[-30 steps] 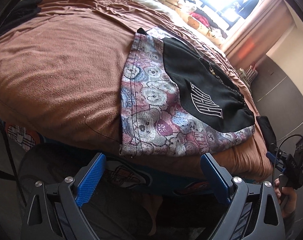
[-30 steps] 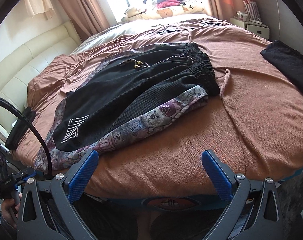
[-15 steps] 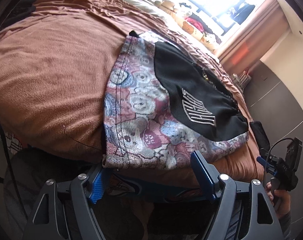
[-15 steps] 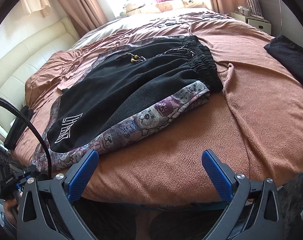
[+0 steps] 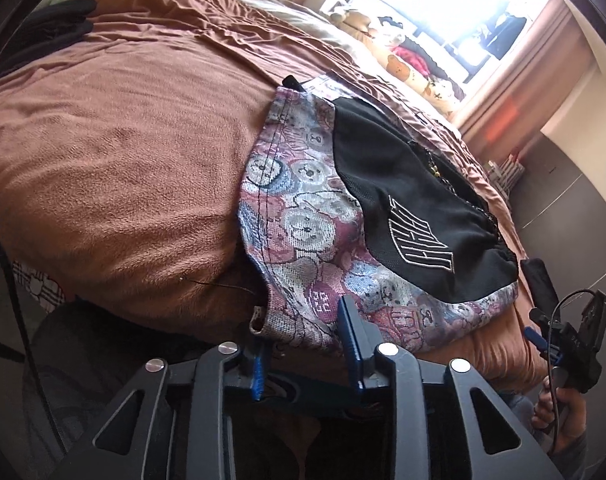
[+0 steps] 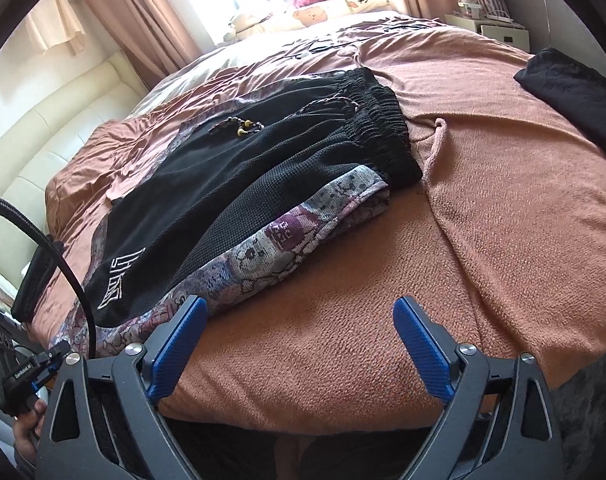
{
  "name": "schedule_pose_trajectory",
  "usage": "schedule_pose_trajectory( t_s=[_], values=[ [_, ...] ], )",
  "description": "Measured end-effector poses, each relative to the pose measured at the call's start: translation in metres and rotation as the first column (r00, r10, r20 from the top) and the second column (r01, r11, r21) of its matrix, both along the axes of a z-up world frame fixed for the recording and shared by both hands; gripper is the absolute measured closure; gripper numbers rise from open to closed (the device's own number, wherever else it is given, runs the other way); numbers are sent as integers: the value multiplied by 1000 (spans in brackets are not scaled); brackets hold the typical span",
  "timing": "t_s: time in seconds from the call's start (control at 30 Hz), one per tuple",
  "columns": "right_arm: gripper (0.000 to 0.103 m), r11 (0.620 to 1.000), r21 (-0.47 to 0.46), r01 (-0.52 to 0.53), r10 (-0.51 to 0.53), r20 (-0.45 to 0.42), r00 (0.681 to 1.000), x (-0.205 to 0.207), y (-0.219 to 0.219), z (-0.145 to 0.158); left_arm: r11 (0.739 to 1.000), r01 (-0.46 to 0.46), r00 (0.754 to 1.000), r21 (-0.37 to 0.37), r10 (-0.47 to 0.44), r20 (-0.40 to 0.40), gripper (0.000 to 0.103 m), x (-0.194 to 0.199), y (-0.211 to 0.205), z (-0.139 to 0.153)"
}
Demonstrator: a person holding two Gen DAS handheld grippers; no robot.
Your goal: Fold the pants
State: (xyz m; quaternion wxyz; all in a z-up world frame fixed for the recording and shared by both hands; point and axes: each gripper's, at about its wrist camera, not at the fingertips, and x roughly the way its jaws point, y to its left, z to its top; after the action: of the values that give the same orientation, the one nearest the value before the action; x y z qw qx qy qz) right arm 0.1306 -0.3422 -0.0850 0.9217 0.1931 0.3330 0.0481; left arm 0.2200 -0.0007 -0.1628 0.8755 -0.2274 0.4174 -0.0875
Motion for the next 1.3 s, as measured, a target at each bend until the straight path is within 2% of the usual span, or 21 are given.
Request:
schedule_pose_trajectory(
  t_s=[0.07, 0.27, 0.3, 0.43, 0.67, 0.73, 0.77, 0.8, 0.9, 1.07, 1.3],
  values=[
    [19, 1000, 17, -3, 3, -3, 1000, 7, -5, -2, 1000, 5, 1000, 10, -5, 1, 84, 1, -1, 1],
    [29, 992, 128, 3, 1, -31, 1000, 37, -22, -12, 999, 8, 1000, 33, -8, 3, 86, 3, -7, 7],
    [29, 989, 139, 52, -46, -44, 998, 41, -24, -14, 999, 6, 1000, 48, -6, -1, 86, 4, -8, 7],
    [29, 984, 176, 40, -33, -41, 999, 55, -27, -17, 998, -1, 1000, 71, 2, -13, 86, 7, -10, 7],
    [30, 985, 168, 43, -37, -38, 999, 72, -27, -22, 999, -30, 999, 39, 31, -16, 88, 9, -8, 0],
    [49, 986, 157, 59, -54, -36, 998, 76, -28, -22, 999, -44, 999, 31, 44, -10, 95, 9, -5, 3],
    [71, 987, 151, 61, -55, -42, 998, 76, -27, -21, 998, -48, 999, 28, 48, -2, 96, 8, -4, 5],
    [81, 986, 159, 50, -42, -48, 998, 78, -29, -21, 998, -51, 999, 27, 51, 9, 96, 8, -3, 9],
    [93, 984, 174, 41, -40, -13, 999, 73, -30, -16, 998, -55, 997, 25, 54, 46, 97, 9, -2, 21],
    [97, 984, 176, 33, -45, 63, 997, 61, -31, -1, 998, -67, 993, 7, 66, 94, 98, 20, 0, 43],
    [99, 981, 190, 36, -57, 107, 993, 54, -37, 13, 997, -70, 983, -16, 72, 171, 98, 44, 3, 80]
  ],
)
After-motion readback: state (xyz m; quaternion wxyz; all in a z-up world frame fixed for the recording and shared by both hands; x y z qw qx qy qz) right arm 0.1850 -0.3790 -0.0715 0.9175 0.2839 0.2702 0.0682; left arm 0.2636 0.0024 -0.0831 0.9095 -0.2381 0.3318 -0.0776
